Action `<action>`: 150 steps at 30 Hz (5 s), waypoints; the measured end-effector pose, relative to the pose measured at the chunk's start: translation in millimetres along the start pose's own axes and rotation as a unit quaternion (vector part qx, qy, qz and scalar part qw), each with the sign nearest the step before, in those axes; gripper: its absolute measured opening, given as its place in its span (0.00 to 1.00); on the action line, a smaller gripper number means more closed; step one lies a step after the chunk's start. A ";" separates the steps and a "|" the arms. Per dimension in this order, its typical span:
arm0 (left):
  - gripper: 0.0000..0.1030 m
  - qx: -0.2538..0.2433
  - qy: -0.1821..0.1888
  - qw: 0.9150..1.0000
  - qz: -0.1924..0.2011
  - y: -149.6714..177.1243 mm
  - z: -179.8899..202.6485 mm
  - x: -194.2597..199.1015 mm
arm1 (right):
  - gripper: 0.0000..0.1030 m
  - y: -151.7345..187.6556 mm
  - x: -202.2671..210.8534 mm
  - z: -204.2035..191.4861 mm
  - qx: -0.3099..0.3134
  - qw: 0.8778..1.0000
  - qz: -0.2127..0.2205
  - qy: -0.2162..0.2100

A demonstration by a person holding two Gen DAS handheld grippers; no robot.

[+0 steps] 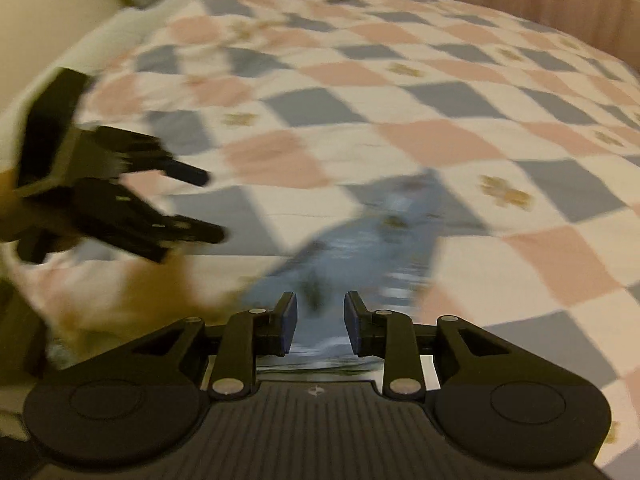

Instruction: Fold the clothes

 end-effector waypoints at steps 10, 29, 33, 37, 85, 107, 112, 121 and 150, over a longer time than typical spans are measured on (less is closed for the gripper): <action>0.56 -0.070 0.086 0.994 -0.012 -64.5 60.7 -108.8 | 0.45 23.4 -52.7 61.9 -0.040 0.998 -0.042 0.019; 0.42 -0.052 -0.132 0.971 -0.191 35.2 -86.4 5.7 | 0.66 13.8 -89.0 52.3 -0.117 0.992 -0.025 -0.036; 0.51 -0.024 -0.088 0.987 -0.134 0.4 -81.2 -6.2 | 0.64 13.3 -113.0 48.3 -0.144 0.987 -0.032 -0.069; 0.53 -0.028 -0.039 0.994 -0.101 -42.7 -68.4 -35.3 | 0.10 7.6 -116.3 27.9 -0.119 0.989 -0.026 -0.081; 0.06 -0.032 0.078 0.985 -0.150 8.2 -48.4 -43.8 | 0.56 22.5 -78.2 52.7 -0.236 0.966 0.060 -0.088; 0.31 0.153 0.078 0.983 -0.067 -26.3 -41.6 -10.2 | 0.09 19.2 -51.8 -42.5 0.036 0.999 0.035 -0.010; 0.37 0.159 0.113 0.973 -0.126 -32.5 -0.3 -68.7 | 0.09 56.5 -43.0 -79.3 0.088 0.996 0.007 -0.023; 0.11 0.092 0.078 0.969 -0.213 3.6 40.9 -104.8 | 0.15 82.5 -43.3 -81.9 0.050 0.996 -0.022 -0.071; 0.14 0.295 0.079 0.949 -0.080 76.4 -53.9 22.8 | 0.46 26.7 -112.1 -102.5 -0.021 0.987 -0.004 -0.160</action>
Point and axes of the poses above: each gripper's, at about its wrist camera, not at the fingertips, and x roughly against the way its jaws point, z to its right, y to its underside, the point moved 4 cm from there along -x, roughly the way its jaws point, and after that the axes turned 1 degree about -y, right-handed, at the moved point
